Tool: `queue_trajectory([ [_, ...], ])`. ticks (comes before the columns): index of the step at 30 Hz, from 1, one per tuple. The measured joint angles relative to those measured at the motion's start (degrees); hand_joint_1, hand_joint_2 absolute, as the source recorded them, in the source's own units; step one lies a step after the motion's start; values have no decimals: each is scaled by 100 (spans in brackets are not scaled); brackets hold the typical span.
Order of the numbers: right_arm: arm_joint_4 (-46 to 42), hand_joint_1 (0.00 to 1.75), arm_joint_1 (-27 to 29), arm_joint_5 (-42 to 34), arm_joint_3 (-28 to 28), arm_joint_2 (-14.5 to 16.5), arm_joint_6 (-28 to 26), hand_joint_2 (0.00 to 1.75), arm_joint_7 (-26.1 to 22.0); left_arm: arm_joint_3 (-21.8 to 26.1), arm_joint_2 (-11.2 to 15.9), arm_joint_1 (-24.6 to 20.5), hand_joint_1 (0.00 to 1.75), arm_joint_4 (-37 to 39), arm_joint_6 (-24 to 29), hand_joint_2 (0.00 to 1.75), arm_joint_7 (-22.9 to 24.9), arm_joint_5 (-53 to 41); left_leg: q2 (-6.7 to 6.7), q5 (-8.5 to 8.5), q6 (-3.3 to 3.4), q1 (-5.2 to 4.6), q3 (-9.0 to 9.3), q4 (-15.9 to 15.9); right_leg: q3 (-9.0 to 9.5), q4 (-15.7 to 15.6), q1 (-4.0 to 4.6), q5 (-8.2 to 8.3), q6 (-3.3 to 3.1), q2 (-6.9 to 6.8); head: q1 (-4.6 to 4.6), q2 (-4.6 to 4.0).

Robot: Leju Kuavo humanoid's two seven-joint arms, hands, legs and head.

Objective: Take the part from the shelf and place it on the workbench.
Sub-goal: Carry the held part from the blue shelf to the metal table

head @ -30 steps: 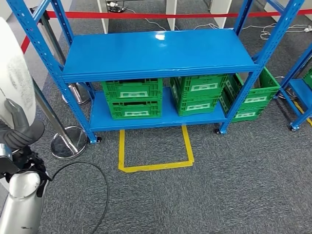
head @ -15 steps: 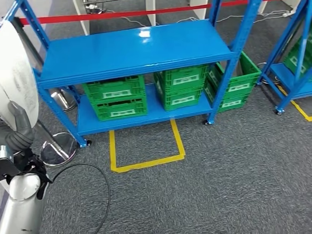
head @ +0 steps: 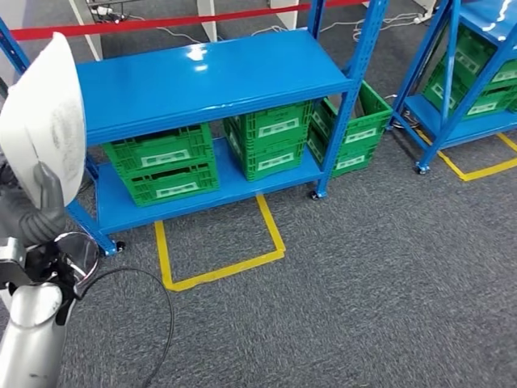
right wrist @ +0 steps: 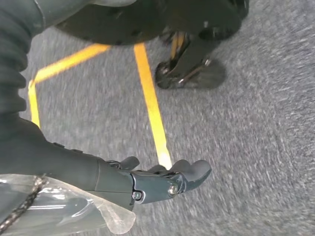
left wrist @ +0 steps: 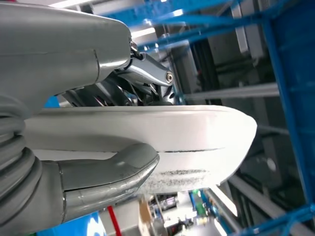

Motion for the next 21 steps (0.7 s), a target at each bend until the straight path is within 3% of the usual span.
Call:
queue_trajectory([
  [2,0,0,-14,-45,-9,0,22,175,12,-4,27,-14,175,1,-81,175,34,-18,144,-2,10,-18,-9,2,-339,735,-13,-300,38,-153,20,-1],
  [3,0,0,-15,-89,-26,0,32,175,32,-10,38,-28,175,2,-134,175,61,-38,211,-3,11,-25,-12,3,-408,898,-15,-322,47,-180,19,-1],
  [4,0,0,-15,-147,-51,-1,40,175,64,-22,46,-55,175,3,-194,175,94,-64,272,-3,11,-30,-12,5,-364,837,-15,-237,46,-203,21,-1],
  [5,-1,0,-17,-214,-85,-1,44,175,97,-38,51,-91,175,4,-260,175,133,-93,329,-5,9,-35,-8,5,-200,547,-12,-65,33,-244,22,-1],
  [7,-2,0,-40,-346,-156,-5,46,175,151,-72,57,-195,175,5,-385,175,219,-149,431,-14,-10,-59,0,11,259,-284,24,259,-15,-455,24,0],
  [9,-3,0,-78,-453,-227,-9,45,175,177,-95,66,-319,175,15,-487,175,291,-191,527,-18,-48,-89,-5,26,486,-712,64,359,-75,-588,19,-1],
  [11,-4,0,-88,-532,-295,-11,45,175,191,-128,74,-451,175,37,-558,175,342,-233,631,-11,-94,-101,-7,29,475,-741,75,378,-132,-501,17,-1],
  [13,-4,0,-79,-601,-359,-15,45,175,195,-171,81,-580,175,52,-613,175,373,-287,546,-116,-148,-82,-37,125,468,-771,53,424,-198,-389,14,-1],
  [14,-5,0,-83,-628,-387,-17,45,175,195,-186,89,-643,175,57,-633,175,386,-308,420,-256,-173,-69,-109,321,470,-788,34,447,-230,-330,8,0],
  [16,-6,0,-92,-662,-422,-25,45,175,197,-205,111,-740,175,74,-654,175,426,-321,161,-635,-207,-48,-396,1037,468,-794,17,467,-259,-201,-4,0],
  [17,-7,0,-93,-673,-438,-31,44,175,199,-213,122,-774,175,84,-659,175,449,-320,104,-780,-216,-45,-551,1413,467,-789,16,470,-263,-125,-5,0],
  [18,-7,0,-91,-682,-456,-38,37,175,208,-220,131,-795,175,93,-664,175,468,-318,82,-821,-219,-43,-646,1637,467,-781,17,471,-264,-47,-5,-1],
  [19,-7,0,-87,-688,-475,-47,26,175,219,-226,137,-810,175,99,-668,175,480,-316,71,-747,-215,-43,-650,1648,468,-769,17,470,-263,31,-4,-1],
  [21,-7,0,-80,-688,-502,-60,-4,175,238,-237,146,-842,175,102,-665,175,490,-319,-12,-340,-192,-36,-397,1067,470,-737,13,465,-255,182,-5,-1],
])
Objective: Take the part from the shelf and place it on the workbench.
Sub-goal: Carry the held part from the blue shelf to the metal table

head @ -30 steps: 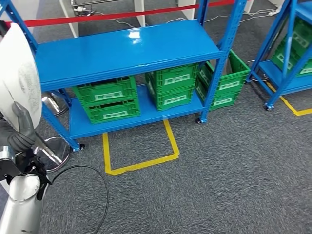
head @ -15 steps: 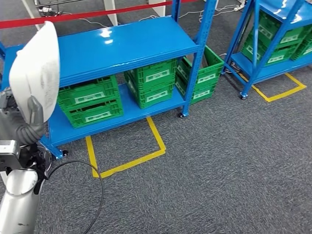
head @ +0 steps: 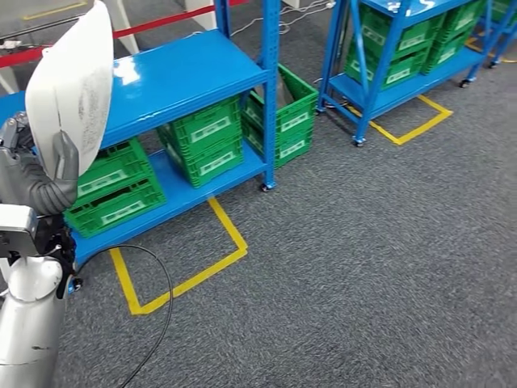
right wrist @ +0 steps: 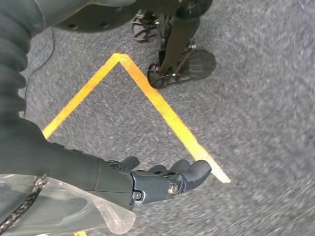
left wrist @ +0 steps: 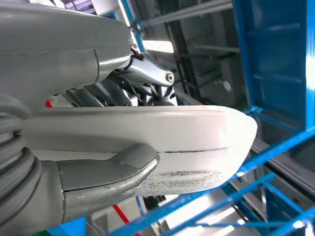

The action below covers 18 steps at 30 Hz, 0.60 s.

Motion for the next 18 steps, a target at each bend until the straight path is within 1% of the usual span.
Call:
queue_trajectory([
  [1,0,0,-1,1,-5,-3,-11,175,4,-8,4,-17,175,1,3,175,2,-2,-136,175,17,12,158,-367,-14,19,2,-1,15,68,4,1],
  [2,-1,0,-6,1,-8,-8,-20,175,8,-15,12,-32,175,1,7,175,2,-4,-260,288,32,24,282,-676,-43,41,-1,3,39,134,4,1],
  [3,-1,0,-10,1,-9,-13,-25,175,18,-26,20,-44,175,3,10,175,4,-5,-356,326,45,29,344,-858,-89,56,-9,16,73,196,4,1],
  [4,-2,0,-9,1,-10,-19,-30,175,32,-36,25,-52,175,4,10,175,7,-5,-401,305,55,28,353,-918,-137,64,-22,36,112,252,2,1],
  [5,-2,0,-1,1,-13,-26,-38,175,56,-45,29,-61,175,6,5,175,15,-6,-351,308,70,23,349,-955,-176,63,-37,58,153,312,-4,0],
  [6,-3,0,12,-2,-18,-42,-47,175,84,-58,27,-76,175,9,-5,175,26,-7,-282,320,96,26,346,-973,-218,67,-47,60,186,323,-6,1],
  [7,-4,0,22,-10,-26,-55,-61,175,117,-73,25,-94,175,14,-22,175,39,-8,-215,337,128,34,352,-998,-267,124,-40,16,214,242,3,1],
  [8,-5,0,23,-25,-37,-68,-74,175,149,-89,25,-114,175,22,-43,175,51,-10,-135,354,161,43,358,-1023,-361,289,-31,-89,243,102,19,1],
  [9,-6,0,19,-42,-47,-79,-85,175,171,-103,26,-129,175,32,-61,175,58,-10,-56,363,186,46,362,-1037,-505,572,-26,-248,265,-77,31,1],
  [10,-6,0,12,-61,-55,-79,-94,175,186,-117,30,-140,175,48,-74,175,62,-10,18,363,200,39,359,-1039,-687,959,-25,-434,292,-234,44,1],
  [11,-6,0,8,-81,-61,-80,-99,175,191,-130,33,-147,175,65,-82,175,63,-8,99,362,206,32,356,-1038,-876,1360,-38,-593,315,-315,48,1],
  [12,-7,0,10,-97,-69,-80,-102,175,190,-147,33,-152,175,84,-86,175,63,-5,178,360,209,27,355,-1038,-1007,1644,-49,-675,332,-349,46,0],
  [13,-7,0,13,-112,-81,-83,-103,175,190,-166,33,-162,175,107,-88,175,63,-4,256,359,209,25,354,-1037,-1042,1734,-58,-660,344,-366,49,0],
  [14,-7,0,16,-128,-97,-87,-105,175,189,-182,33,-176,175,127,-90,175,63,-2,327,356,206,24,355,-1036,-952,1584,-65,-544,349,-387,49,0],
  [15,-7,0,17,-139,-115,-92,-107,175,186,-194,32,-196,175,145,-90,175,63,1,392,352,198,24,358,-1034,-763,1250,-68,-371,348,-431,49,1],
  [16,-7,0,14,-152,-130,-99,-108,175,183,-204,31,-224,175,162,-90,175,63,3,454,343,183,17,359,-1030,-526,833,-63,-208,342,-536,50,1],
  [17,-7,0,5,-169,-143,-104,-109,175,180,-208,30,-256,175,175,-89,175,63,4,506,329,158,1,352,-1010,-315,461,-47,-101,320,-627,51,1],
  [18,-7,0,-4,-184,-158,-107,-110,175,177,-214,30,-292,175,193,-89,175,63,5,557,321,129,-17,344,-995,-182,221,-33,-46,291,-696,44,1],
])
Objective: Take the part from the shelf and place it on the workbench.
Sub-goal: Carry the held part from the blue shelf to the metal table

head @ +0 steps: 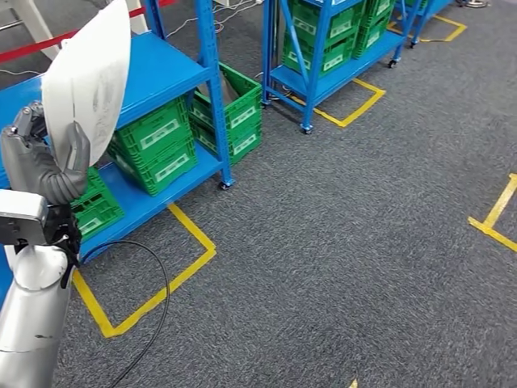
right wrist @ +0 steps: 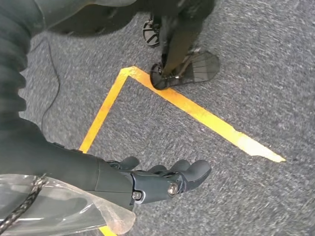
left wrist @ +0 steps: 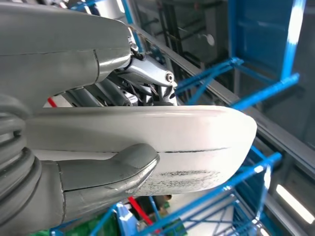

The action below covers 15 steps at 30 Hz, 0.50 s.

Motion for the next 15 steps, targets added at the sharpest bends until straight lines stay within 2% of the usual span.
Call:
queue_trajectory([
  [1,0,0,-7,-18,-14,-2,-2,175,2,-9,-2,-33,175,20,-3,175,1,2,52,-5,-30,-17,-7,14,59,-118,17,9,-36,-26,-5,-1],
  [3,0,0,-2,-56,-41,-1,-7,175,18,-45,-31,-88,175,69,-17,175,5,11,139,-18,-89,-14,-8,25,51,-143,23,27,-121,81,-19,0],
  [4,0,0,5,-69,-53,2,-10,175,36,-68,-52,-110,175,92,-25,175,8,15,87,-64,-116,0,-13,65,50,-152,17,42,-158,141,-19,1],
  [5,0,0,7,-75,-64,4,-12,175,66,-87,-70,-131,175,110,-30,175,11,17,-24,-163,-139,16,-51,186,54,-162,8,57,-195,196,-24,1],
  [7,0,0,-3,-64,-80,10,-10,175,162,-108,-81,-147,175,143,-30,175,13,21,-326,-510,-162,34,-289,790,58,-171,0,75,-244,317,-38,0],
  [8,0,0,-6,-54,-83,16,-7,175,219,-113,-80,-136,175,160,-28,175,14,31,-410,-682,-164,34,-461,1184,58,-170,6,77,-257,386,-43,-1],
  [9,1,0,-5,-43,-85,22,-4,175,265,-117,-78,-117,175,177,-28,175,14,43,-452,-784,-163,33,-607,1501,58,-168,13,79,-263,461,-45,0],
  [10,1,0,1,-33,-86,31,-1,175,291,-121,-75,-98,175,191,-31,175,14,61,-471,-778,-156,31,-680,1641,59,-164,20,80,-264,536,-45,0],
  [11,2,0,8,-27,-87,39,-1,175,300,-123,-72,-83,175,200,-43,175,15,84,-486,-664,-142,30,-659,1571,61,-157,24,80,-264,611,-45,0],
  [12,2,0,11,-23,-88,46,0,175,296,-123,-68,-76,175,203,-62,175,15,102,-524,-464,-122,29,-545,1297,64,-146,26,79,-262,684,-46,0],
  [13,2,0,12,-21,-89,53,1,175,283,-122,-61,-76,175,204,-81,175,15,120,-629,-251,-95,32,-388,921,62,-134,22,77,-258,752,-45,0],
  [14,3,0,6,-20,-89,57,2,175,270,-122,-53,-76,175,206,-97,175,15,131,-747,-93,-73,39,-235,569,49,-114,24,75,-245,819,-43,0],
  [15,3,0,-2,-19,-89,60,4,175,257,-121,-46,-77,175,208,-105,175,15,135,-845,-11,-60,41,-124,306,23,-98,20,79,-223,881,-43,-1],
])
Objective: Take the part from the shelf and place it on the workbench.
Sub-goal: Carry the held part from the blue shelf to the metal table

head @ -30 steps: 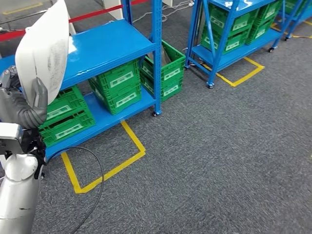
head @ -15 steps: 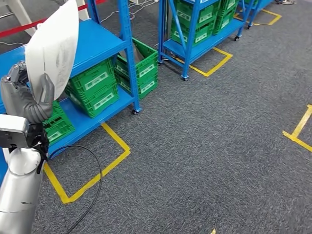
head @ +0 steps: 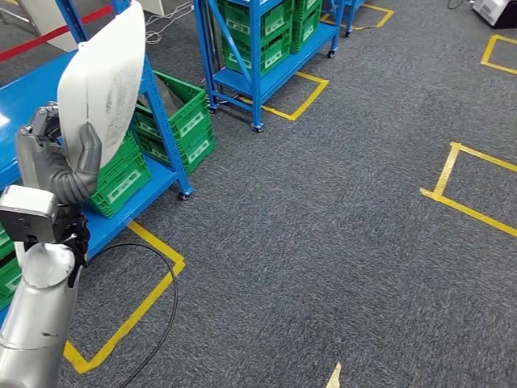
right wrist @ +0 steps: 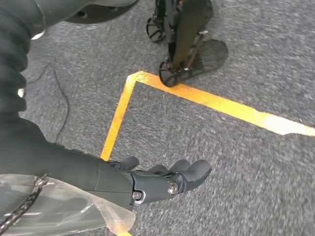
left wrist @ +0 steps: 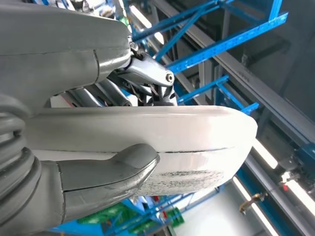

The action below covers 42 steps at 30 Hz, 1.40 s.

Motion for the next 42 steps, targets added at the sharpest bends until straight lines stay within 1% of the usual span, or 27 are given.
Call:
queue_trajectory([
  [1,0,0,-3,0,0,1,1,175,-13,1,6,1,175,2,-1,175,0,2,-64,11,7,-2,51,-133,-32,9,-11,9,29,54,2,0],
  [2,0,0,-1,0,0,1,3,175,-25,0,8,1,175,4,-1,175,0,2,-49,-7,10,-9,63,-169,-61,10,-20,24,67,107,2,0],
  [3,-1,0,8,0,0,0,3,175,-36,-1,5,-1,175,5,-2,175,1,2,3,-8,25,-11,67,-195,-85,-2,-29,40,106,158,2,0],
  [4,-1,0,19,0,0,-1,4,175,-45,-2,0,-4,175,7,-6,175,1,2,67,9,51,-5,77,-223,-116,12,-27,26,137,126,6,0],
  [6,0,0,18,-2,0,-2,7,175,-64,-2,-7,-13,175,8,-17,175,1,5,215,43,113,13,101,-282,-290,311,-7,-166,188,-137,34,0],
  [8,2,0,3,-4,0,1,16,175,-98,-1,-4,-13,175,13,-26,175,1,19,361,49,143,0,100,-293,-636,1022,-12,-516,224,-454,56,0],
  [10,3,0,0,-4,0,3,30,175,-153,-5,-7,-9,175,31,-54,175,1,39,511,45,148,-17,94,-290,-883,1551,-28,-680,251,-547,55,1],
  [11,4,0,2,-4,0,3,38,175,-176,-8,-12,-11,175,44,-74,175,1,49,582,43,147,-22,94,-289,-856,1520,-32,-614,253,-564,56,1],
  [12,4,0,3,-4,0,3,46,175,-189,-11,-16,-15,175,58,-92,175,1,63,649,39,142,-24,97,-289,-708,1260,-34,-462,247,-593,56,1],
  [14,4,0,-4,-4,0,3,56,175,-192,-13,-23,-34,175,78,-111,175,0,91,764,23,116,-42,110,-287,-248,449,-3,-152,203,-818,57,1],
  [16,4,0,-19,-4,0,5,51,175,-164,-14,-26,-63,175,96,-120,175,-3,116,863,8,72,-69,120,-280,15,-8,42,-47,130,-989,48,1],
  [17,4,0,-24,-3,0,8,46,175,-132,-15,-27,-72,175,109,-122,175,-6,130,916,7,46,-79,126,-282,27,-42,61,-56,94,-978,43,0],
  [19,4,0,-15,-2,0,13,22,175,-41,-20,-34,-79,175,139,-125,175,-9,154,975,-15,-10,-67,138,-271,18,-58,48,-19,33,-839,39,0],
  [21,4,0,-1,-2,-1,16,-35,175,65,-28,-38,-77,175,163,-122,175,-17,170,747,-202,-63,-38,53,-30,27,-84,19,13,-23,-714,23,1],
  [23,4,0,4,-4,-2,17,-106,175,159,-33,-26,-55,175,187,-118,175,-28,194,450,-562,-90,-21,-244,656,32,-91,8,28,-54,-577,-1,1],
  [25,4,0,10,-6,-3,17,-145,175,214,-35,-14,-14,175,217,-114,175,-33,209,375,-764,-91,-20,-550,1297,33,-85,18,31,-65,-415,-8,0],
  [26,4,0,16,-9,-4,17,-156,175,233,-37,-13,3,175,233,-111,175,-33,211,365,-709,-81,-21,-594,1358,34,-79,22,31,-66,-331,-8,0],
  [28,4,0,22,-23,-10,17,-187,175,271,-41,-12,14,175,253,-108,175,-37,216,302,-319,-43,-21,-386,838,40,-57,23,29,-62,-171,-9,1],
  [30,4,0,14,-115,-38,17,-238,175,314,-42,-10,8,175,260,-109,175,-42,230,89,-15,-1,-12,-75,120,17,-23,22,26,-34,-30,-5,1],
  [32,2,0,11,-333,-122,10,-282,175,314,-45,-7,7,175,266,-116,175,-46,252,-32,24,19,-19,43,-175,-43,-7,0,43,32,86,-4,0],
  [33,0,0,19,-456,-182,2,-294,175,282,-49,-7,5,175,268,-123,175,-50,263,9,26,26,-27,49,-212,-71,-12,-16,57,71,140,-6,0],
  [34,-3,0,30,-573,-252,-18,-299,175,236,-53,-13,4,175,270,-132,175,-55,270,68,40,50,-26,54,-229,-101,-13,-27,58,101,144,-4,1],
  [36,-10,0,37,-815,-395,-60,-293,175,109,-57,-22,4,175,272,-160,175,-68,275,199,73,108,-12,78,-288,-227,174,-17,-80,154,-97,13,1],
  [38,-22,0,11,-1200,-540,-106,-257,175,-64,-57,-24,26,175,274,-191,175,-85,281,340,83,146,-15,86,-312,-534,793,-14,-414,206,-434,27,0],
  [40,-44,0,-4,-1607,-655,-155,-196,175,-216,-58,-24,70,175,278,-214,175,-98,289,485,79,155,-25,82,-308,-857,1468,-33,-667,252,-534,29,0],
  [41,-56,0,-2,-1735,-697,-179,-165,175,-261,-61,-25,93,175,280,-220,175,-103,290,557,75,153,-26,82,-307,-901,1569,-40,-658,265,-548,29,0],
  [42,-69,0,3,-1810,-733,-202,-140,175,-286,-63,-26,110,175,281,-225,175,-107,291,625,71,147,-27,83,-306,-823,1434,-43,-548,270,-569,31,0],
])
